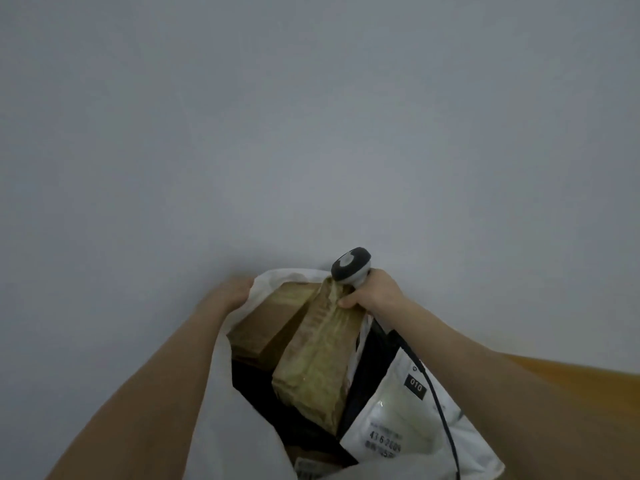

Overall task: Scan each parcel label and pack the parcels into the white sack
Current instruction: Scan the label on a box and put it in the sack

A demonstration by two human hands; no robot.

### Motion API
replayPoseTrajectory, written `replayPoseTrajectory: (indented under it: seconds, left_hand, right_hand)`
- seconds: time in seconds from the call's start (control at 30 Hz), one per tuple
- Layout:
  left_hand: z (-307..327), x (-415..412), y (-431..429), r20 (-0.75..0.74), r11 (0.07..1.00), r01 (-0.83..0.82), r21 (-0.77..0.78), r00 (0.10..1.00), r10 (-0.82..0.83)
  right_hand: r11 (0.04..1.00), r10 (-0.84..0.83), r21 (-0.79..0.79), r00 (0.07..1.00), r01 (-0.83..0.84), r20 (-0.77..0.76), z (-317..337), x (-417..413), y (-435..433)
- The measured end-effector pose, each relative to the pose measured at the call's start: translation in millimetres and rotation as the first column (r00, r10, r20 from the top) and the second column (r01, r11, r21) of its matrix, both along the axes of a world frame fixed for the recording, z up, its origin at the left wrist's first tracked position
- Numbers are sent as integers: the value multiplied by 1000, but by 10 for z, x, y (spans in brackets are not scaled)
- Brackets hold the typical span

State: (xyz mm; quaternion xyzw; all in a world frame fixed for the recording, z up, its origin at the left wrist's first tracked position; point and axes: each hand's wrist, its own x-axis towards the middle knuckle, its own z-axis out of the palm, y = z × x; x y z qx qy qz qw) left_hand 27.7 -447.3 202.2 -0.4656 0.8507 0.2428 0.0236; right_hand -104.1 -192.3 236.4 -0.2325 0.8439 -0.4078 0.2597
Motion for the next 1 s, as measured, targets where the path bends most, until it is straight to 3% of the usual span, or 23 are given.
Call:
replayPoseTrajectory:
  seconds: [0.13, 0.27, 0.3, 0.37, 0.43, 0.53, 0.67, 0.83, 0.93, 1.0]
  left_hand:
    - [-264, 59, -217, -230, 940, -96, 327, 957, 178]
    - [-381, 93, -295, -249, 873, -98, 477, 938, 241]
    - [-323, 52, -309, -273, 882, -79, 465, 935, 227]
    - [-51, -26, -350, -369, 963, -115, 243, 907, 202]
    - [294, -12, -361, -520, 980, -192, 47, 833, 188]
    - [502, 192, -346, -656, 963, -268, -11, 729, 195]
    - [334, 395, -229, -599, 960, -254, 116, 753, 272]
    - [155, 796, 164, -320, 844, -402, 354, 796, 514]
    - [66, 1072, 508, -175, 803, -414, 429, 834, 524]
    - [39, 1236, 735, -132, 806, -407, 430, 854, 503]
  right_hand:
    - [993, 85, 85, 993, -79, -81, -53, 53, -303]
    - [983, 136, 143, 984, -118, -117, -67, 86, -489]
    - [981, 135, 155, 983, -115, -127, -66, 98, -512]
    - [980, 119, 180, 980, -90, -159, -60, 129, -563]
    - [977, 104, 201, 975, -64, -195, -68, 161, -598]
    - [978, 95, 204, 973, -51, -212, -100, 215, -666]
    - [985, 73, 172, 971, -33, -227, -184, 268, -704]
    - [995, 99, 49, 977, -91, -187, -148, 251, -570]
    - [990, 123, -54, 986, -130, -116, -76, 299, -391]
    - [985, 161, -36, 976, -168, -145, -25, 351, -245]
